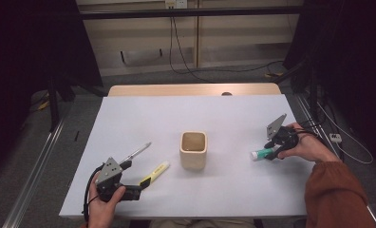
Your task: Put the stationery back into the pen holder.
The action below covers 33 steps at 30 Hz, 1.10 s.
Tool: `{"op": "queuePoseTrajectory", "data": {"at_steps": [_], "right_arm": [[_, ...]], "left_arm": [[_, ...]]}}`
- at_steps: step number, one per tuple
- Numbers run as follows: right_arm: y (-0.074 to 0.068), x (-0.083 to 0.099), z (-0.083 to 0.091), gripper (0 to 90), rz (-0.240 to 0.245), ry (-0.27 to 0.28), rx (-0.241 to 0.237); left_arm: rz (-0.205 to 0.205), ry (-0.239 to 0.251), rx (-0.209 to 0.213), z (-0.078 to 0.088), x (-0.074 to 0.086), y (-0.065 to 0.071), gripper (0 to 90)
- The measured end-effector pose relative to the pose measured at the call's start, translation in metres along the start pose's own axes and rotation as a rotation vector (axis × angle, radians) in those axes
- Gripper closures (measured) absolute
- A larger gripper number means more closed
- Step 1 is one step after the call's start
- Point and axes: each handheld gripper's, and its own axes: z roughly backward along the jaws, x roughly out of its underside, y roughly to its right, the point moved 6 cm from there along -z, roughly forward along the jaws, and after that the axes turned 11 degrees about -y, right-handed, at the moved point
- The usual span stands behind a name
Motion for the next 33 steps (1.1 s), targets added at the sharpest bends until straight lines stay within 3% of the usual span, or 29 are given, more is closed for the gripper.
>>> {"op": "queuePoseTrajectory", "data": {"at_steps": [7,15,19,33], "right_arm": [[-0.003,-0.001,0.001,65.4,-0.008,-0.007,-0.004],[-0.004,0.000,0.002,65.8,-0.102,0.000,-0.032],[-0.010,-0.001,0.004,65.8,-0.117,0.042,-0.044],[-0.025,-0.015,0.018,65.9,-0.148,0.150,-0.018]], "left_arm": [[0.003,0.000,0.001,0.000,0.000,0.000,6.4],[0.002,0.000,-0.002,0.000,0.000,-0.001,6.4],[0.003,-0.001,-0.001,0.000,0.000,-0.001,6.4],[0.003,-0.001,-0.002,0.000,0.000,-0.001,6.4]]}}
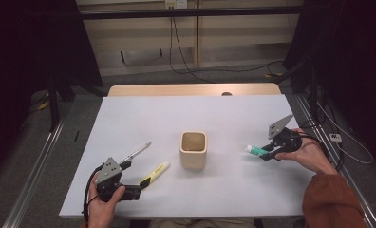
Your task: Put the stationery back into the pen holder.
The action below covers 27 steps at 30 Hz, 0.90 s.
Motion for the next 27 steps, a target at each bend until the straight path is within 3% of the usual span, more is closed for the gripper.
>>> {"op": "queuePoseTrajectory", "data": {"at_steps": [3,5,15,20,22,27], "right_arm": [[-0.003,-0.001,0.000,65.9,-0.002,0.010,-0.007],[-0.007,-0.002,0.000,65.9,-0.006,0.025,-0.036],[-0.032,-0.005,0.001,65.9,-0.039,0.019,-0.026],[-0.049,-0.019,-0.002,65.9,-0.044,0.039,-0.063],[-0.055,-0.027,-0.004,65.9,-0.074,0.018,-0.061],[-0.068,-0.046,-0.009,65.9,-0.066,0.006,-0.071]], "left_arm": [[0.000,0.004,-0.001,0.000,0.000,0.000,6.4],[-0.001,0.004,-0.003,0.001,0.000,0.000,6.4],[-0.003,-0.001,-0.012,0.000,0.000,0.000,6.4],[-0.017,0.005,-0.023,0.001,0.000,0.000,6.4],[-0.025,0.007,-0.029,0.002,-0.001,0.000,6.0],[-0.029,0.011,-0.033,0.000,0.000,0.001,6.0]]}}
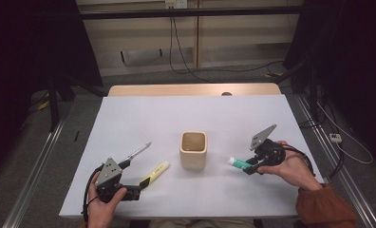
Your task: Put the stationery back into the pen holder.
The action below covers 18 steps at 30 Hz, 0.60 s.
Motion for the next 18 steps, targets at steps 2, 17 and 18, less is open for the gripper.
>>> {"op": "queuePoseTrajectory", "data": {"at_steps": [2,17,18], "right_arm": [[-0.005,-0.004,-0.002,65.9,0.009,0.007,-0.013],[-0.038,-0.036,-0.017,65.9,0.086,0.034,-0.075],[-0.040,-0.037,-0.019,65.9,0.091,0.028,-0.069]], "left_arm": [[-0.004,-0.001,-0.013,0.000,-0.001,0.000,5.6],[-0.044,-0.057,-0.004,-0.012,-0.002,0.014,5.9],[-0.059,-0.065,0.003,-0.013,-0.002,0.016,6.2]]}}
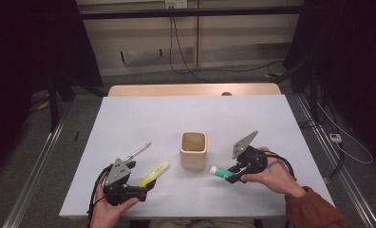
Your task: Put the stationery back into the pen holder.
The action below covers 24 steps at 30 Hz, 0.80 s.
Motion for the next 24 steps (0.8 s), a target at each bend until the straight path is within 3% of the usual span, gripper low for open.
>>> {"op": "queuePoseTrajectory", "data": {"at_steps": [4,9,11,15,17,21,24], "right_arm": [[-0.006,-0.007,-0.007,65.9,0.009,-0.003,-0.012],[-0.013,-0.016,-0.010,65.9,0.021,-0.002,-0.021],[-0.015,-0.020,-0.009,65.9,0.028,-0.006,-0.019],[-0.018,-0.030,-0.007,65.9,0.045,-0.015,-0.015],[-0.020,-0.035,-0.008,65.9,0.052,-0.013,-0.015],[-0.024,-0.045,-0.012,65.9,0.078,-0.016,-0.018],[-0.028,-0.053,-0.017,65.9,0.102,-0.032,-0.020]], "left_arm": [[-0.022,-0.029,0.029,-0.001,-0.001,0.005,8.5],[-0.026,-0.023,0.014,-0.001,-0.002,0.006,9.5],[0.000,-0.008,0.017,-0.002,-0.004,0.006,9.5],[-0.032,-0.027,0.043,-0.010,-0.011,0.009,12.9],[-0.068,-0.041,0.050,-0.014,-0.014,0.012,12.6],[-0.203,-0.051,-0.016,-0.019,-0.016,0.023,12.2],[-0.274,-0.080,-0.021,-0.021,-0.013,0.032,12.2]]}}
